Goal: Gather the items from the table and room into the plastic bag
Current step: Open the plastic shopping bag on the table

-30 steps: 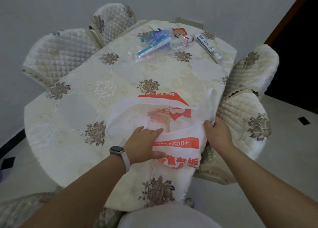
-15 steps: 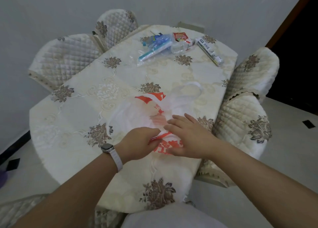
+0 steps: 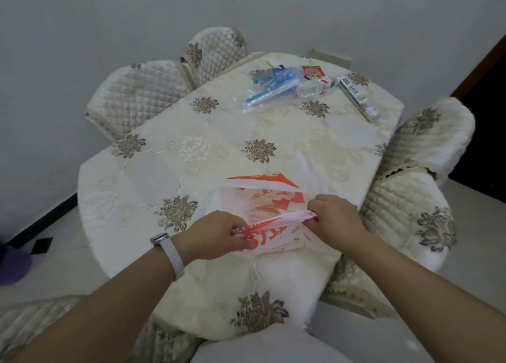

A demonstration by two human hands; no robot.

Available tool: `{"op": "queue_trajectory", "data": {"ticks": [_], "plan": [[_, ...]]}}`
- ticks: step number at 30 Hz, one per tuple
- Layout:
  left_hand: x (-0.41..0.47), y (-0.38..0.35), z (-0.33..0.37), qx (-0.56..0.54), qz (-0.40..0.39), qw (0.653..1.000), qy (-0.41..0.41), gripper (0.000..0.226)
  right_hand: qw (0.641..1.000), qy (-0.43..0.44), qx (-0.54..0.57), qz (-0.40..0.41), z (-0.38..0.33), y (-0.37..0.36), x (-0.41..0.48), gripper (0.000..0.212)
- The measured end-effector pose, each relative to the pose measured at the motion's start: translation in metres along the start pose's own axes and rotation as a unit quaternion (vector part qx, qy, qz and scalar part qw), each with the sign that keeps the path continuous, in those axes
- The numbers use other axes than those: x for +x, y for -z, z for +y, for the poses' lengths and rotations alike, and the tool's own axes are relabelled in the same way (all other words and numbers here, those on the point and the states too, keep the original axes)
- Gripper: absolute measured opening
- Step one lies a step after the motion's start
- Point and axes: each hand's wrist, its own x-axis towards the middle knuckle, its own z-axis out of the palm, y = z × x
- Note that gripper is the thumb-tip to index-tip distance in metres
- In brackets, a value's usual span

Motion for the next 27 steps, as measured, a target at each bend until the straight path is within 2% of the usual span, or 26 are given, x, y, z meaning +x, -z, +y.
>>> {"op": "queue_trajectory", "data": {"ticks": [3, 6, 8, 11, 14, 17, 20, 22, 24, 27], "plan": [[0.004, 0.0, -0.003, 0.095, 0.041, 0.993, -0.051, 0.037, 0.994, -0.096, -0.017, -0.046, 0.006, -0.002, -0.006, 0.034], [0.006, -0.006, -0.014, 0.13, -0.008, 0.984, -0.125, 0.042, 0.979, -0.163, -0.067, -0.099, 0.018, -0.01, -0.022, 0.034], [0.006, -0.013, -0.016, 0.185, -0.043, 0.975, -0.112, 0.034, 0.966, -0.181, -0.1, -0.154, 0.022, -0.016, -0.038, 0.034], [0.008, -0.019, -0.013, 0.261, -0.047, 0.96, -0.089, 0.034, 0.951, -0.222, -0.09, -0.195, 0.019, -0.019, -0.051, 0.031], [0.008, -0.023, -0.014, 0.253, -0.034, 0.963, -0.087, 0.04, 0.937, -0.239, -0.071, -0.244, 0.007, -0.012, -0.053, 0.039], [0.006, -0.021, -0.015, 0.138, -0.021, 0.987, -0.081, 0.054, 0.942, -0.204, -0.038, -0.263, -0.013, 0.011, -0.053, 0.049], [0.011, -0.015, -0.019, -0.019, 0.027, 0.998, -0.057, 0.062, 0.969, -0.138, 0.023, -0.202, -0.033, 0.04, -0.049, 0.055], [0.021, -0.009, -0.022, -0.016, 0.054, 0.997, -0.059, 0.051, 0.981, -0.1, 0.079, -0.146, -0.043, 0.052, -0.04, 0.05], [0.033, -0.009, -0.028, 0.037, 0.062, 0.995, -0.064, 0.031, 0.985, -0.072, 0.117, -0.101, -0.054, 0.052, -0.021, 0.04], [0.047, -0.015, -0.038, 0.067, 0.074, 0.992, -0.074, 0.041, 0.991, 0.038, 0.099, -0.085, -0.075, 0.027, 0.014, 0.033]]}}
